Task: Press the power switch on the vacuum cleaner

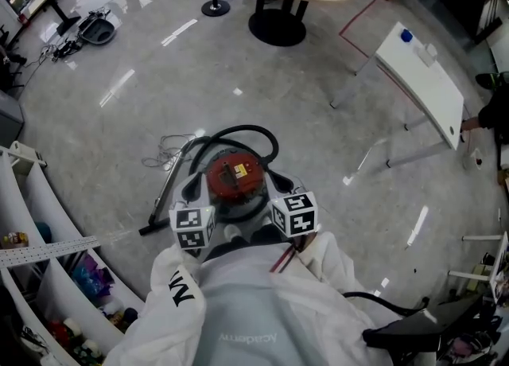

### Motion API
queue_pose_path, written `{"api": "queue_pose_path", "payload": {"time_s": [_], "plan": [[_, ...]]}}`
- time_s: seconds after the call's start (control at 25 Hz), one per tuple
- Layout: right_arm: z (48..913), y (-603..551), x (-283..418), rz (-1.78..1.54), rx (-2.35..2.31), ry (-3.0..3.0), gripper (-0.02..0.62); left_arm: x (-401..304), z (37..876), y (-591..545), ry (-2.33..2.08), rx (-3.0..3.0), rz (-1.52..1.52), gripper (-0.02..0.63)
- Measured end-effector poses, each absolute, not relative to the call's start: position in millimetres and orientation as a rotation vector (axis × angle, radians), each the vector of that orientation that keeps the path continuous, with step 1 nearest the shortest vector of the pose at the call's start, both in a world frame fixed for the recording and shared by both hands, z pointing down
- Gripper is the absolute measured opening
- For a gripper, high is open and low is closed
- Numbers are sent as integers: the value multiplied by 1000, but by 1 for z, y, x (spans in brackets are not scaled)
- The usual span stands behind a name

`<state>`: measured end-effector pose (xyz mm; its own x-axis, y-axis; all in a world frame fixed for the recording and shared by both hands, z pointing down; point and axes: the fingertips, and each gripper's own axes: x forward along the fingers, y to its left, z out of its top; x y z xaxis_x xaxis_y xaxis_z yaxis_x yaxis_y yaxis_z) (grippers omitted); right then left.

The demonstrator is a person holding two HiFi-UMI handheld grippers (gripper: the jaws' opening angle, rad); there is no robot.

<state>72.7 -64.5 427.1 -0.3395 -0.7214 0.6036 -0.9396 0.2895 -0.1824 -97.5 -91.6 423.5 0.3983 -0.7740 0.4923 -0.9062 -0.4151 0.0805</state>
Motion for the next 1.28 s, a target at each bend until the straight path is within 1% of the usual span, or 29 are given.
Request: {"api": "queue_pose_path", "payload": {"time_s": [0.24,0.6,1.28], "plan": [[423,-60,72,717,1495,-2163,0,-96,417,-87,-1458,2327,520,0],[413,-52,98,716,1509,-2198,0,-78,409,-74,-1499,2328,537,0],[410,27,133,707,1318,-2327,0,-30,397,17,-1649,2236,540,0]]}}
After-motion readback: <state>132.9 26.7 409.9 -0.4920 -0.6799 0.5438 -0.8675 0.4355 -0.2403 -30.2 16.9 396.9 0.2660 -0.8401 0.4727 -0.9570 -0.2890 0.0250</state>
